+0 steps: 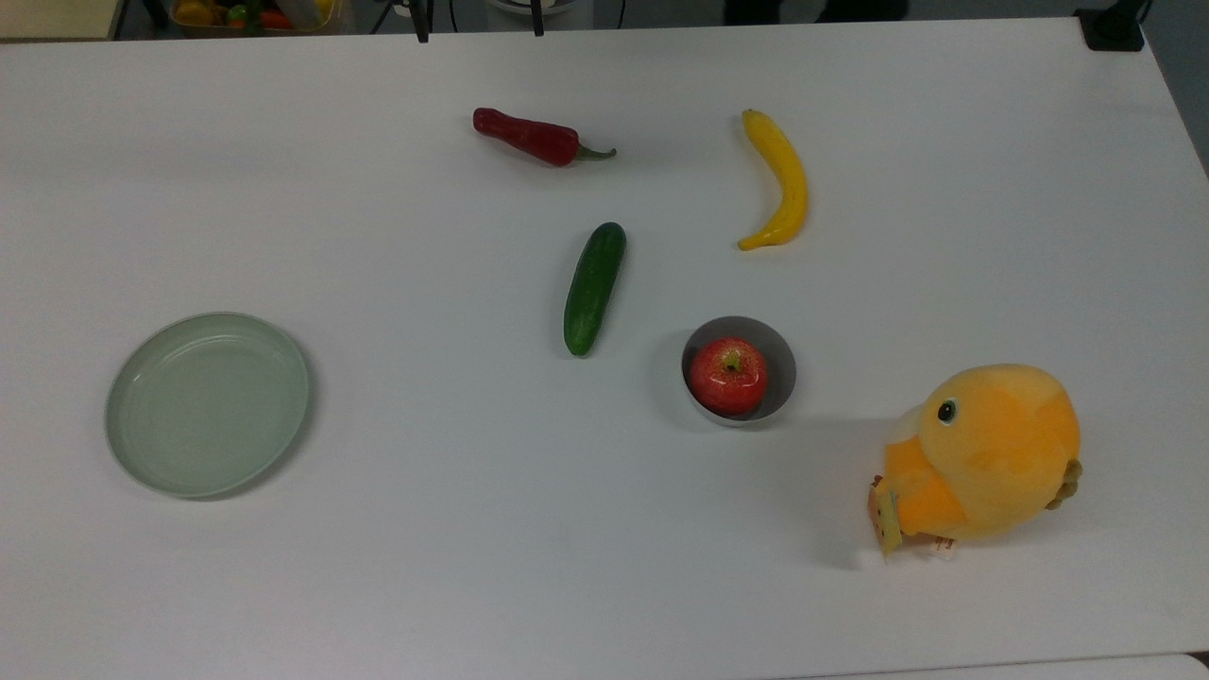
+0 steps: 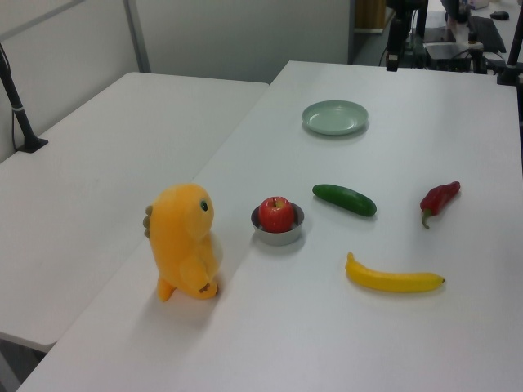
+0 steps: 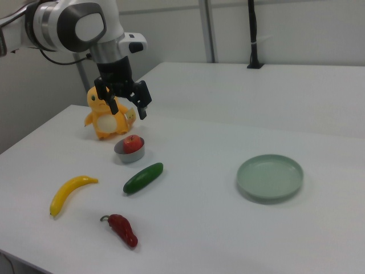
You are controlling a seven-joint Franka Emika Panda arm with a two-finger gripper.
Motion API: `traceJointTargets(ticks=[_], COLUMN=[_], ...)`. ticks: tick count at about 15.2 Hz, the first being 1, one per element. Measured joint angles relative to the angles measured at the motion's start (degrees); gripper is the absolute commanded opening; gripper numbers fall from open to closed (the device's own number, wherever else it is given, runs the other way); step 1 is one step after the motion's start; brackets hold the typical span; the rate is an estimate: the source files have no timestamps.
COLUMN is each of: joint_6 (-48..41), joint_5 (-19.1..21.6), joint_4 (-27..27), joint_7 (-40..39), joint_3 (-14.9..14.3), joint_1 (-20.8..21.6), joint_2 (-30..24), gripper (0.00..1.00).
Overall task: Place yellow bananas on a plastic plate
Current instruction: 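Move the gripper down toward the yellow banana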
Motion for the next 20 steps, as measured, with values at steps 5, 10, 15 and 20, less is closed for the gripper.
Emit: traceJointTargets(ticks=[5, 10, 15, 20], joint_6=[0.00, 0.00, 0.00, -0.03], joint_5=[1.96, 2.13, 2.67, 2.67], joint_4=[0.00, -0.09, 0.81, 0.71], joint_7=[0.00, -0.01, 3.71, 11.79], joint_3=[0.02, 0.36, 1.06, 1.53], joint_1=[-0.01, 0.19, 7.40, 16.64], joint_2=[0.00, 0.80, 0.93, 1.09], gripper=[1.00, 1.00, 1.00, 1.00])
